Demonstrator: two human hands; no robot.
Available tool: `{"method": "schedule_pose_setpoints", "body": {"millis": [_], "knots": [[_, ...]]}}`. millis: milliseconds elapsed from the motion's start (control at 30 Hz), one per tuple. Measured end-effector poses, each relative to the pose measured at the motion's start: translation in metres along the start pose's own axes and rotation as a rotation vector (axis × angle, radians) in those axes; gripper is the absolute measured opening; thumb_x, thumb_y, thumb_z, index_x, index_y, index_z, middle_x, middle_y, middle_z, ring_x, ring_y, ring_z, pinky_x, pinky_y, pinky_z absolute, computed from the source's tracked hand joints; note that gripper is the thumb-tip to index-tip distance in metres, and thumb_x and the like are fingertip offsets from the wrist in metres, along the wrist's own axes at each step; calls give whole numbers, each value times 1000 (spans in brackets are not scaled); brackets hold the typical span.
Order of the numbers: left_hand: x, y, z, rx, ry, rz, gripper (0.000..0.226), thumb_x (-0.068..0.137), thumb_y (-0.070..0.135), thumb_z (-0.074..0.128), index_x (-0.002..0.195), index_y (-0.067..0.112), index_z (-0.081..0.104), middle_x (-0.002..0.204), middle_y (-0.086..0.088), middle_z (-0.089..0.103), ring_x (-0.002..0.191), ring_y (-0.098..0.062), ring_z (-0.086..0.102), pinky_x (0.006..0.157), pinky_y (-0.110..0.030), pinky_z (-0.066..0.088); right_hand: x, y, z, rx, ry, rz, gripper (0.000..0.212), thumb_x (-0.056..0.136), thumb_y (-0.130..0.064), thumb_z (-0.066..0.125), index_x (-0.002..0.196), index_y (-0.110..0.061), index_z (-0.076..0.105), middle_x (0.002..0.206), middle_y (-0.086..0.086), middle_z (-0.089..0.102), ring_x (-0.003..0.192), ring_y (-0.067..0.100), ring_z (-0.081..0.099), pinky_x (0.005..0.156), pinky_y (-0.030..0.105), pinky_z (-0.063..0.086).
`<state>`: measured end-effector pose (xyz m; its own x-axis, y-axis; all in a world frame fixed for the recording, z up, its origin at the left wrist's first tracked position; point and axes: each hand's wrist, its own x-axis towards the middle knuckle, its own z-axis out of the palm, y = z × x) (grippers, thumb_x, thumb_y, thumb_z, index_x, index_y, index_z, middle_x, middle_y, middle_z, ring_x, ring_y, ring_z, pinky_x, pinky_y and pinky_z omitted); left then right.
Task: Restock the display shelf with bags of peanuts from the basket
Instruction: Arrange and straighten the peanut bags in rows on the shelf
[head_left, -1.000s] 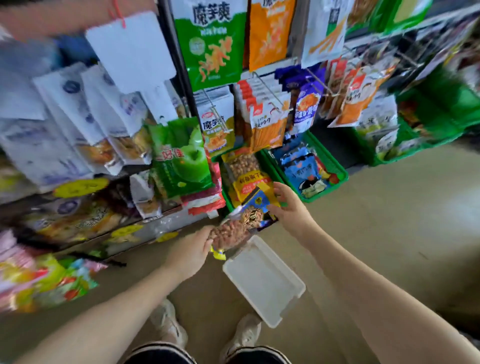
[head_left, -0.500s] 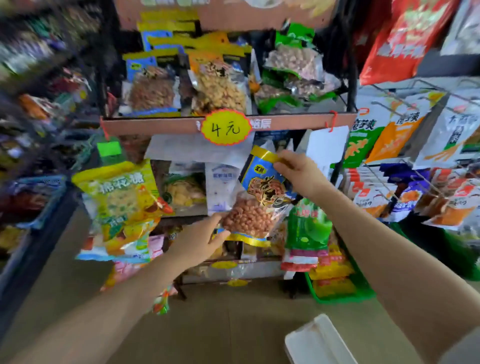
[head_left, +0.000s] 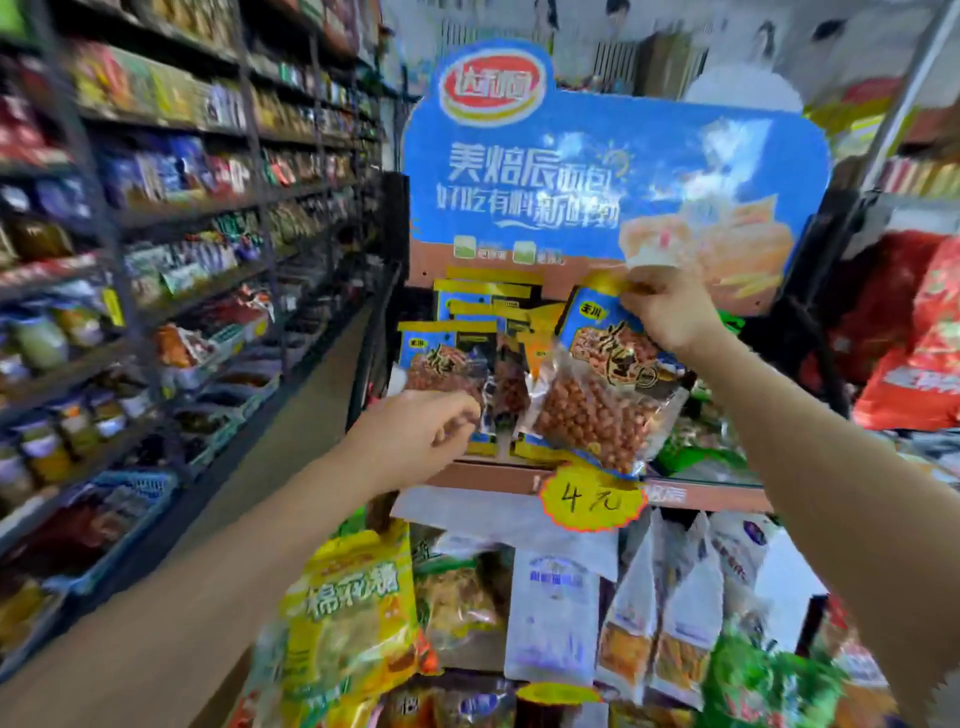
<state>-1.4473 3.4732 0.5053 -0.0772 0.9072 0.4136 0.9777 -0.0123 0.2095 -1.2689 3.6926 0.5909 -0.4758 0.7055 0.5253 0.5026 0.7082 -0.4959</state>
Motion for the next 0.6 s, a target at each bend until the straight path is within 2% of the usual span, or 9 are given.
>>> {"method": "schedule_pose_setpoints", "body": {"millis": [67,133,233,267,300,367,433,500,600], "knots": [[21,-8,1,55,-1,-8,23,95,26,43,114,23,57,100,6,65,84,-14,60,71,-32,51,22,9,13,-222,-85,-48,24,87,-17,50,95,1,64,97,28,66,92,40,61,76,42,47],[40,-17,7,99,-16,-25,24,95,26,43,114,23,57,103,3,66,87,-15,60,73,-34,51,36,17,29,-397,-164,-113,26,90,-22,48,93,-1,64,94,26,65,91,40,59,73,40,45],[60,-30,22,135,-61,-50,23,95,28,43,113,25,57,105,6,65,88,-12,60,72,-34,52,42,32,50,-435,-256,-153,23,91,-16,48,69,-9,50,66,9,52,78,33,52,69,36,37],[64,-34,27,135,-56,-51,22,94,28,44,111,25,57,104,7,66,86,-12,60,69,-31,50,41,37,56,-426,-273,-162,22,92,-16,47,70,-10,47,65,7,49,78,33,51,68,34,33],[68,-37,31,121,-48,-53,21,94,29,45,110,25,58,103,7,66,85,-12,60,66,-28,47,40,40,61,-430,-274,-164,19,93,-18,46,78,-7,51,72,11,54,84,35,54,70,35,31],[72,-36,38,17,-67,-63,24,91,35,51,112,25,56,104,7,66,85,-11,60,67,-25,46,39,45,67,-483,-248,-200,23,95,-21,43,103,-5,57,102,18,63,102,36,53,80,39,34],[74,-26,44,-83,-166,-43,44,82,49,59,120,28,49,111,10,61,88,-11,60,73,-30,50,33,43,70,-526,-227,-214,33,96,-26,41,124,-10,50,123,16,55,114,34,46,92,41,33],[71,-11,52,-29,-289,29,70,71,60,65,128,32,38,126,13,49,99,-13,57,76,-28,47,20,37,71,-509,-220,-259,49,95,-36,42,137,-13,38,137,15,43,122,35,38,100,44,30],[66,-2,62,80,-348,131,86,65,71,61,134,32,26,139,13,37,107,-15,55,75,-27,43,-14,32,71,-378,-351,-401,71,88,-59,32,140,-11,34,148,15,30,133,35,29,108,46,27]]}}
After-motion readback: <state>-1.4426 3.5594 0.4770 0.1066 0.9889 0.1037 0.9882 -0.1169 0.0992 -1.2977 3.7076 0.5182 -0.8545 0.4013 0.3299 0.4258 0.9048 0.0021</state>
